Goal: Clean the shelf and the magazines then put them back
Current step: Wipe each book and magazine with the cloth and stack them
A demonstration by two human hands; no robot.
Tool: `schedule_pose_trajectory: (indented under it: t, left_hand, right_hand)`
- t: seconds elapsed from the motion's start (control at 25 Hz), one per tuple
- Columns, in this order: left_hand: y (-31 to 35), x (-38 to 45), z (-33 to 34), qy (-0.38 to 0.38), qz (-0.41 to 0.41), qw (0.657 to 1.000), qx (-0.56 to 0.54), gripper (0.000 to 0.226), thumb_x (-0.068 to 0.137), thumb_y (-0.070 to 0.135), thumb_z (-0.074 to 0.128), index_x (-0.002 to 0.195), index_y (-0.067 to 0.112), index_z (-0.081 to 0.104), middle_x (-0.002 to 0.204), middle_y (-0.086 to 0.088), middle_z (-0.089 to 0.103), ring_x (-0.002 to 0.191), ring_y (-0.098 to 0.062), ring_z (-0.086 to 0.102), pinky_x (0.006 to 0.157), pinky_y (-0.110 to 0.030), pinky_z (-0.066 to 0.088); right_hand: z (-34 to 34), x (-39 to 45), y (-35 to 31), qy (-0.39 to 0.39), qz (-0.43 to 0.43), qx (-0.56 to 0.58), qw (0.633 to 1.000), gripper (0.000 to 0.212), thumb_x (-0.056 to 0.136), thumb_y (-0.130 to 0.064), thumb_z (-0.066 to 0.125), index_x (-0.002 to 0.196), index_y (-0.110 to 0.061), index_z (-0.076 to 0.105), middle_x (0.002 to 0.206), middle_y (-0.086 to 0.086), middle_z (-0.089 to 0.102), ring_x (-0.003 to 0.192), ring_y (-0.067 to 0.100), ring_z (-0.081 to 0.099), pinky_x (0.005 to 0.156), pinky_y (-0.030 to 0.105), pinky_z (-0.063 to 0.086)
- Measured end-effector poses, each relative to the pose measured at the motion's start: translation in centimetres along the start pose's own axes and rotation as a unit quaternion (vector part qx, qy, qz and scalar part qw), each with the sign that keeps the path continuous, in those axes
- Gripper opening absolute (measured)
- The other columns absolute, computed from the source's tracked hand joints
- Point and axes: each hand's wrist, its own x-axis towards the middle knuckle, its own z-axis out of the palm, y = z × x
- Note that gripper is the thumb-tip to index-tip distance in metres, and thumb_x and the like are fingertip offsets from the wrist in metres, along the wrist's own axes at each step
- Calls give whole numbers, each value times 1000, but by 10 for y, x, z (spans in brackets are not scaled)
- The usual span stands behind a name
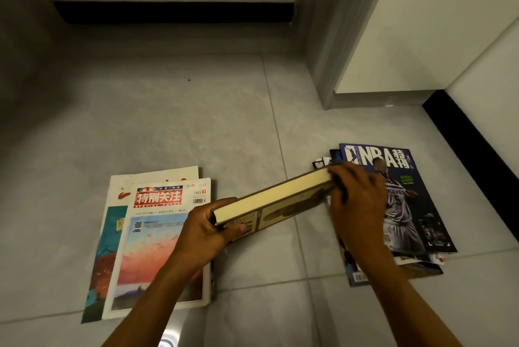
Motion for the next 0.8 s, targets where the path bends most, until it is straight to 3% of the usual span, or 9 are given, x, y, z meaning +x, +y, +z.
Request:
schedule_pose_trajectory:
  t: [0.08,0.16,0.28,0.44,0.52,0.56,0.64,0.72,0.8]
  left_hand:
    - [3,-1,3,7,-4,1000,-5,50,73,7,80,112,35,63,102,19,72,102,-7,66,85,-35,58]
    - [13,1,0,-13,1,1000,25,49,74,7,80,109,38,62,100,19,71,101,-10,67,78,-26,59]
    - [36,11,-16,-106,18,982,156,44,78,14,79,108,40,61,99,25,66,97,-5,66,72,-15,55]
    - [57,9,-5,-167,56,932,317,55,82,29,75,131,41,51,120,21,61,110,-5,60,88,-14,48]
    - [60,0,6,-122,66,921,365,59,85,32,71,137,40,44,132,11,58,116,-17,59,93,-24,48]
    - [61,-3,10,-96,59,925,362,59,87,31,69,139,39,42,133,9,57,116,-20,60,93,-25,49]
    - [62,-6,18,-45,51,937,342,60,89,30,67,141,38,38,133,7,56,115,-22,60,91,-25,50]
    - [62,-11,28,6,47,941,336,62,90,27,65,142,42,33,127,7,58,112,-22,62,90,-25,50]
    - [62,-23,47,44,74,949,302,68,89,21,65,138,50,28,119,8,59,109,-18,62,93,-28,50]
  right_hand:
    - [-12,16,21,-24,160,163,973,35,91,-6,57,121,-23,57,112,-8,59,110,22,54,96,38,45]
    - [-15,24,18,-129,235,332,904,48,92,3,51,126,-30,51,107,-20,52,100,10,55,82,27,49]
    - [-9,26,13,-241,218,376,868,47,90,8,53,115,-31,56,108,-13,58,104,11,54,72,18,45]
    - [-24,36,0,-292,82,314,900,35,85,10,60,105,-19,60,103,-2,63,94,1,61,79,21,54]
    - [-30,32,-17,-249,42,333,909,32,84,12,60,104,-12,60,98,-2,61,89,0,61,76,18,53]
    - [-34,27,-25,-179,78,362,911,34,83,10,61,107,-15,60,103,-3,60,94,4,60,80,23,54]
    - [-44,15,-47,-50,260,448,854,38,84,-9,69,115,-27,57,112,-7,57,104,14,57,89,37,52]
    - [-50,4,-73,-95,324,490,804,55,74,-43,72,124,-32,52,114,-6,58,103,17,57,87,37,50]
    - [-49,-6,-91,-151,278,477,820,65,66,-55,70,126,-34,51,108,-9,64,96,8,63,81,27,51]
